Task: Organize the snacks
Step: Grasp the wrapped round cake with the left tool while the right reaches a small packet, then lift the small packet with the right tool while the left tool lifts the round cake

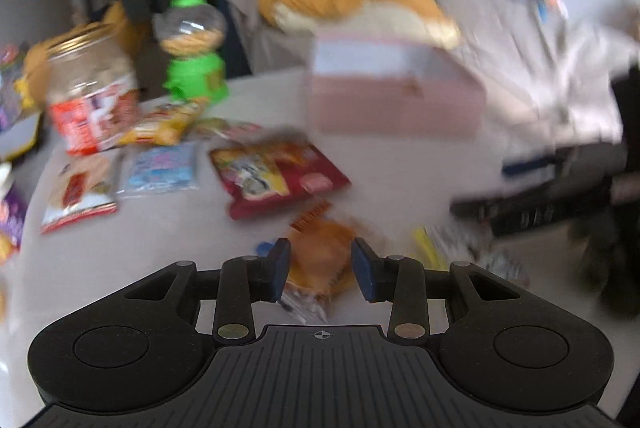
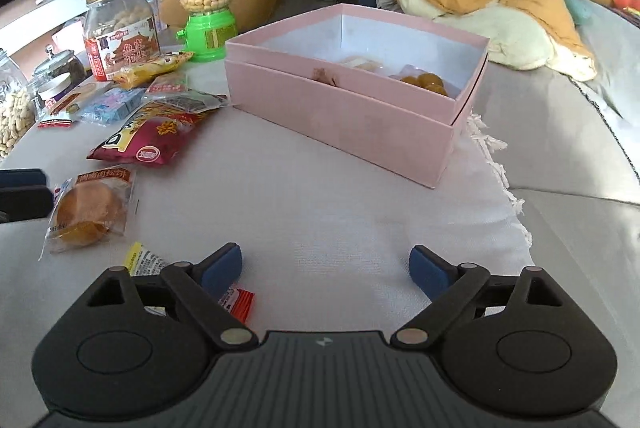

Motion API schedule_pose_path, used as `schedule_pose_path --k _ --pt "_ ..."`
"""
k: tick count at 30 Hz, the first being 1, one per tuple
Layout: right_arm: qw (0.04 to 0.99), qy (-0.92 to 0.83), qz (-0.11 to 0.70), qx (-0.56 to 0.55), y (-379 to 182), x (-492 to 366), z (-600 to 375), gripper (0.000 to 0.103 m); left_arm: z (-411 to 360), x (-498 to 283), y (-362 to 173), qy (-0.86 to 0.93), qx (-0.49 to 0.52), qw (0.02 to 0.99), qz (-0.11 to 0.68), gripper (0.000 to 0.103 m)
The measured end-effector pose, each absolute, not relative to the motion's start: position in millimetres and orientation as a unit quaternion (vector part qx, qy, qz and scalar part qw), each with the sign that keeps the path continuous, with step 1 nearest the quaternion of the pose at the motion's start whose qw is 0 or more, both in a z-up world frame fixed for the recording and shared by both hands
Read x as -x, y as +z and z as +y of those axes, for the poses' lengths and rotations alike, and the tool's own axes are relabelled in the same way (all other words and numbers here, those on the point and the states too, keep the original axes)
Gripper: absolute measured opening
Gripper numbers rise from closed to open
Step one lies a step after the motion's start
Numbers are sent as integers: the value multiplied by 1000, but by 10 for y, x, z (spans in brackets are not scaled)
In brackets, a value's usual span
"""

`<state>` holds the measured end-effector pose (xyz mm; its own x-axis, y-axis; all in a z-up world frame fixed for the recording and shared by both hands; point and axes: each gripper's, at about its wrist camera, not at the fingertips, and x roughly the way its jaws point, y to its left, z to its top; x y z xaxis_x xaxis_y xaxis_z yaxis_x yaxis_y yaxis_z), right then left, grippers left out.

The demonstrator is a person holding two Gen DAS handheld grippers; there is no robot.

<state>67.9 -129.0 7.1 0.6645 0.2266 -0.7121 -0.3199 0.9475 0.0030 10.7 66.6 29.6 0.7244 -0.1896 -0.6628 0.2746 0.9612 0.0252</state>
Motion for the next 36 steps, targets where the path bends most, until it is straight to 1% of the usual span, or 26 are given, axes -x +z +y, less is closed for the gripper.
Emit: schedule_pose_path --k 1,2,4,5,7,9,11,12,14,17,21,23,26,27,28,32,36 --pt "909 154 383 58 74 -685 -1303 93 597 -104 277 -131 -84 925 348 54" --pt "908 157 384 52 78 -694 -1314 94 519 -84 247 -139 -107 922 346 56" --pt "908 160 384 45 78 -694 -1323 94 409 -88 229 -155 -129 917 345 68" --pt "908 161 383 46 75 -686 -1320 95 372 -86 225 -165 -130 915 345 70" --pt "909 160 383 50 71 -679 -1306 95 383 -75 241 -189 -120 912 344 72" --pt "909 159 382 53 64 -672 -1299 95 414 -101 258 -195 -106 913 342 69" --pt "909 159 382 53 63 -667 -1290 96 471 -142 270 -164 -104 921 338 69" --pt "909 159 382 53 63 -667 -1289 96 498 -181 269 -143 -110 923 339 67" --pt "909 159 383 54 59 -663 -1282 97 559 -257 243 -113 -114 924 347 73" --pt "908 159 383 56 55 -660 -1276 98 659 -360 204 -117 -85 923 357 76" --pt "908 159 383 56 54 -661 -1276 98 774 -468 149 -106 -39 926 361 83" --pt "908 159 383 56 55 -661 -1278 98 843 -495 106 -114 9 920 374 80" --pt "908 161 383 56 69 -649 -1285 98 819 -375 118 -122 15 920 372 76" --pt "907 166 383 55 85 -633 -1292 98 803 -318 114 -126 16 921 369 69" --pt "906 173 382 52 108 -601 -1307 98 781 -251 103 -123 13 924 362 66" --pt "896 223 382 32 235 -380 -1331 98 680 -68 48 -95 -1 937 338 65" --pt "877 271 391 66 261 -152 -1172 98 668 -84 45 -87 -4 938 334 65"
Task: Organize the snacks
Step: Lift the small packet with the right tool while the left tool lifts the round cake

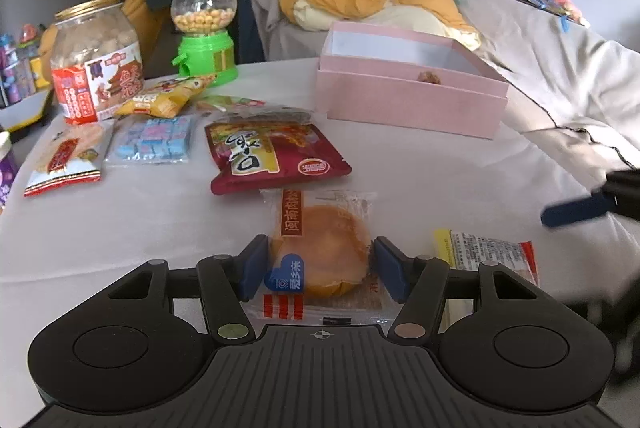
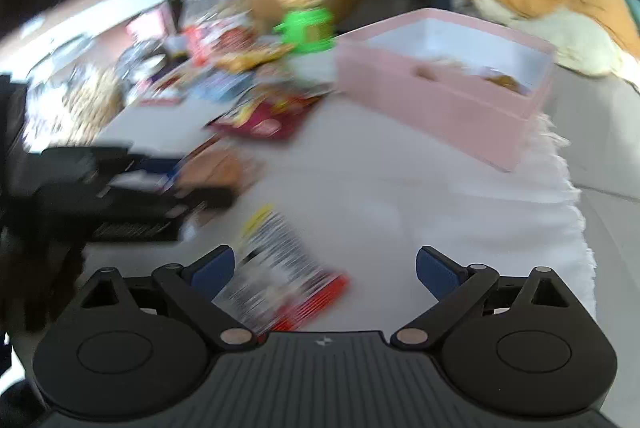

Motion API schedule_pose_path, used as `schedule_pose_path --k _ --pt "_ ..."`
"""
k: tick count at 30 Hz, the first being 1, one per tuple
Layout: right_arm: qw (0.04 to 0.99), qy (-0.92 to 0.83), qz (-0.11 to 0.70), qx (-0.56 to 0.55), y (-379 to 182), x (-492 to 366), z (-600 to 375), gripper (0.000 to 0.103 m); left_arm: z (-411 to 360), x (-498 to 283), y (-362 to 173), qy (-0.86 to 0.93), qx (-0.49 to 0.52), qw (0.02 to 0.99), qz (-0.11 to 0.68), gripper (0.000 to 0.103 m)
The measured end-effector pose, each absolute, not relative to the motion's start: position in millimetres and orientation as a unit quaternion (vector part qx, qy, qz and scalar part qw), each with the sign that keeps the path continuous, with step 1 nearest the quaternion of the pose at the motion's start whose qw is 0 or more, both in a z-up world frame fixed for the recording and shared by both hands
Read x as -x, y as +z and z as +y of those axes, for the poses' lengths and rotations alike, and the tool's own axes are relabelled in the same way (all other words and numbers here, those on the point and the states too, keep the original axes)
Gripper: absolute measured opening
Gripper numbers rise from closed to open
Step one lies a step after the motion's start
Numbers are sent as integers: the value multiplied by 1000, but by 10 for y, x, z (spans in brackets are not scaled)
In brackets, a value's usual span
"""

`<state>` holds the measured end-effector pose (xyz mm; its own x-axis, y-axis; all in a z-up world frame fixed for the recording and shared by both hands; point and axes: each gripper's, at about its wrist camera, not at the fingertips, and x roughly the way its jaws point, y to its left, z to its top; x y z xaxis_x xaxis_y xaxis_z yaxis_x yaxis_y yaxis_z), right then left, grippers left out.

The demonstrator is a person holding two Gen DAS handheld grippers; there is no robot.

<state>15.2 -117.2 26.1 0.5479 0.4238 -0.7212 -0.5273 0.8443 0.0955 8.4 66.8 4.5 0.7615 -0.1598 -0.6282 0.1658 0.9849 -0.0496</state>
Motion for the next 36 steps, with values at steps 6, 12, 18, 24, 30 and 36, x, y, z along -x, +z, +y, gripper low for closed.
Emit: schedule_pose_path --k 6,12,18,24,30,36 --pt "872 258 383 160 156 46 -1053 98 680 -64 37 -87 -4 940 330 65" --pt "901 138 351 216 184 -63 -1189 98 719 -52 33 -91 10 940 327 65" --pt "878 210 410 129 218 -103 -1246 98 715 -45 35 -91 14 941 327 65" --pt "884 224 377 164 147 -163 -970 99 714 -42 35 -91 14 941 327 65" --pt "881 238 387 130 93 -711 -986 102 716 -43 35 -91 15 941 327 65" --pt "887 232 388 95 100 -818 -1072 66 720 -39 35 -92 17 941 327 65"
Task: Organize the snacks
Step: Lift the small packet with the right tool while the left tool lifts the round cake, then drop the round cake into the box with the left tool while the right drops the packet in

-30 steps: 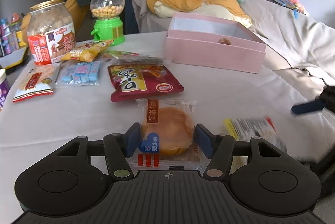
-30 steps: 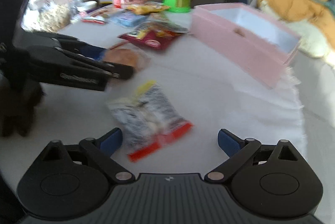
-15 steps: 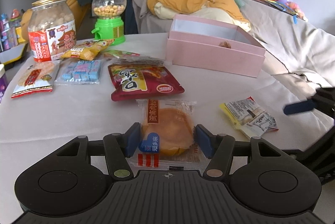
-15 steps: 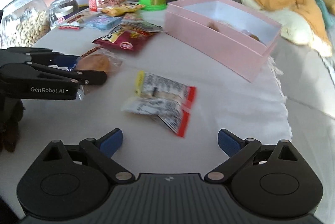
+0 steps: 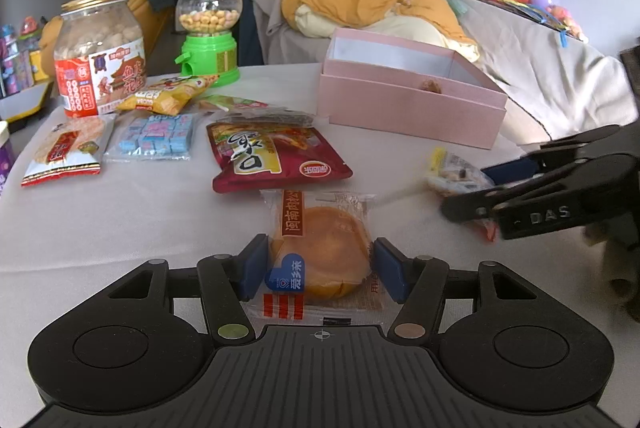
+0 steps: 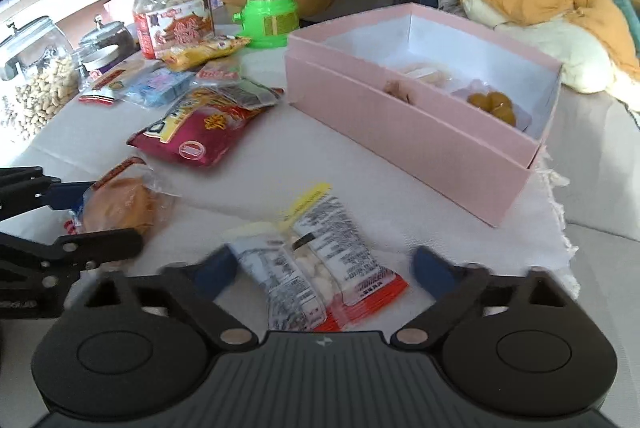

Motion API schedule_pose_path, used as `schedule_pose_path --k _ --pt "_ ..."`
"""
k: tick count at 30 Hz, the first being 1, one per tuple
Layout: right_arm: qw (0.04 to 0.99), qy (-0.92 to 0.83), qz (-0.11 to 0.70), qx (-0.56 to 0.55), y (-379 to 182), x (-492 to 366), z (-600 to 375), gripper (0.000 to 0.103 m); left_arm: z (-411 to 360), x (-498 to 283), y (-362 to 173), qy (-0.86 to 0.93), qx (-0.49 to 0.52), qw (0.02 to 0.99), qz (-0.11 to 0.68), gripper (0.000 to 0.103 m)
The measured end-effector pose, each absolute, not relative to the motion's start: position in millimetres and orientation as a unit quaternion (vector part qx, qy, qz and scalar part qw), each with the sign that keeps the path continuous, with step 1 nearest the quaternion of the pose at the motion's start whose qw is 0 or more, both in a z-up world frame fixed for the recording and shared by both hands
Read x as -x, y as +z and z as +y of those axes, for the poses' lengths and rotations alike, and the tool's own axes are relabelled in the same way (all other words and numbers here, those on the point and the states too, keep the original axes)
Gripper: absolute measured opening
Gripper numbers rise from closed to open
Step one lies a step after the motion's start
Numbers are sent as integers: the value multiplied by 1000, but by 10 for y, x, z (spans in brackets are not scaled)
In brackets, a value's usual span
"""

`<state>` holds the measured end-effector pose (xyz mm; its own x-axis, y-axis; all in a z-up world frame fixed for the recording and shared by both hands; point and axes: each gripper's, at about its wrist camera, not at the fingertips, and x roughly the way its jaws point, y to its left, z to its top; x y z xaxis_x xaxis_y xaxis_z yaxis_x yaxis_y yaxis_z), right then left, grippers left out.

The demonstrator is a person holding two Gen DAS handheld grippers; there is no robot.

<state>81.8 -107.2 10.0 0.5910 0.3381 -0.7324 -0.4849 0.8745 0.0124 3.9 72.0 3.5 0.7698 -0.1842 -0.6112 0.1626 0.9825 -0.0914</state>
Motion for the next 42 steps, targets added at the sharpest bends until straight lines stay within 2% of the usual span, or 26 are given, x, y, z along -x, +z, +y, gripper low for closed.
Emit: schedule_pose_path --k 1,4,11,15,19,22,27,32,34,38,42 --pt "888 231 385 97 125 -778 -1074 57 720 -38 37 -92 17 940 327 65" --pt "882 235 399 84 216 -702 -1125 54 718 -33 38 -92 18 941 326 65" --pt "894 223 385 55 471 -501 -1372 53 723 49 75 -88 14 946 311 61" --pt "908 212 358 43 664 -396 -1597 53 676 22 313 -128 41 946 295 61" --pt "925 198 322 40 850 -370 -1794 53 370 -443 902 -162 30 958 234 61" --pt "933 184 307 30 883 -430 -1863 53 59 -1045 1090 -190 43 952 237 61" --pt "931 175 319 3 727 -480 -1924 53 -403 -1991 780 -203 92 924 312 61" --pt "929 161 332 3 585 -539 -1964 53 -664 -2263 442 -180 26 911 370 58" --pt "927 155 341 -3 527 -621 -1982 53 -639 -2232 431 -174 13 915 363 58" --pt "919 159 359 -28 479 -757 -1978 53 -331 -2006 580 -151 26 943 295 58" --pt "925 162 344 -11 621 -784 -1867 53 156 -1723 703 -143 44 950 275 58"
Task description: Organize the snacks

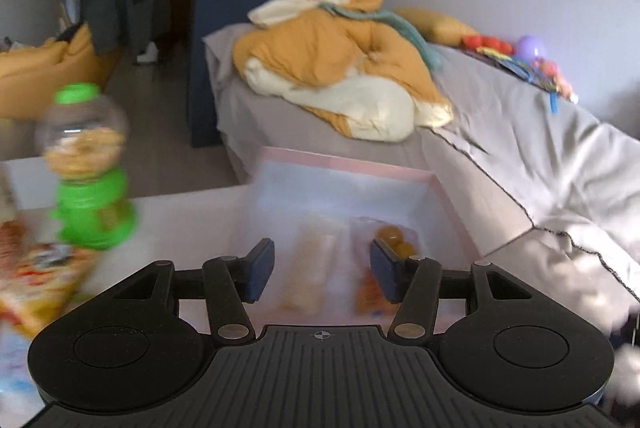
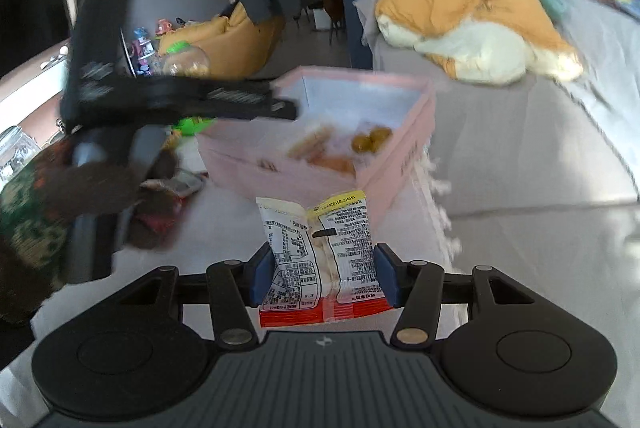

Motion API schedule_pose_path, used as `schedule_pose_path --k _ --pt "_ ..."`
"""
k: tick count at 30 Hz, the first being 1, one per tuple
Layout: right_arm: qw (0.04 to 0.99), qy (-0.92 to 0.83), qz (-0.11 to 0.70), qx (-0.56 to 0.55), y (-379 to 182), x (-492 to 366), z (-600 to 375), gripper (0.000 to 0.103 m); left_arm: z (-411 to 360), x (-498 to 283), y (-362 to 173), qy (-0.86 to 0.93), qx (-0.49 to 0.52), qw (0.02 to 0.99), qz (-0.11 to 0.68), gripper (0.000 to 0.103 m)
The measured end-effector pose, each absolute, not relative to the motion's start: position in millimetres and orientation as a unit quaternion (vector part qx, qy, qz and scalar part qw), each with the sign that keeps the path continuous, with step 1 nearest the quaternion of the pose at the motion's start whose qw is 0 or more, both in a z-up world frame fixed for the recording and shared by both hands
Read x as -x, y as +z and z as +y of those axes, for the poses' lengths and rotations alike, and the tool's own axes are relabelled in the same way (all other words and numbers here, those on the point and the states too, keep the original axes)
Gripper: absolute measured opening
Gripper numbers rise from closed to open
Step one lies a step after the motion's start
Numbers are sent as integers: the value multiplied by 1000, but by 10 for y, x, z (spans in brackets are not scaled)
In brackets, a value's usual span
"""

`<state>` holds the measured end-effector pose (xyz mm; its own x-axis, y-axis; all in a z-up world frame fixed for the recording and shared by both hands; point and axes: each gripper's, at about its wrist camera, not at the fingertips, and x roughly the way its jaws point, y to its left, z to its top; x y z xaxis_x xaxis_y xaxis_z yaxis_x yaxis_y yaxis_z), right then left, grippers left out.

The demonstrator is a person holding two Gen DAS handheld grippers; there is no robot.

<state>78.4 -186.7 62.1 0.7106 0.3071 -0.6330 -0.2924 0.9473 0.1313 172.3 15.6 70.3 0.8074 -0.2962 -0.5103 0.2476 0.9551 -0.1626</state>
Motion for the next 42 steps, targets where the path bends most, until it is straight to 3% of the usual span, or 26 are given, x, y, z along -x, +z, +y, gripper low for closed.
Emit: schedule_pose_path --k 9,18,20,22,26,28,30,37,42 --pt "941 135 307 43 1219 -1405 -1474 53 1324 -963 614 -85 111 958 251 58" --pt "918 116 377 26 1134 -2649 -879 53 2099 -698 258 -51 191 951 240 58" --pt "910 105 401 15 972 -2928 -785 56 2207 -614 227 -48 208 953 214 58" --pt "894 107 435 10 798 -3109 -682 67 2246 -542 220 -39 209 956 200 58" --pt "899 72 422 95 723 -2972 -329 68 2326 -479 256 -9 212 957 198 58" --pt "906 95 400 103 834 -2792 -115 84 2384 -448 267 12 216 957 194 58" --pt "902 147 398 80 928 -2643 112 90 2459 -439 268 29 227 954 193 58" --pt "855 250 434 135 516 -2421 1258 88 2690 -362 242 62 258 945 192 58" --pt "843 233 460 156 181 -2597 1361 86 2765 -348 232 59 272 942 188 58"
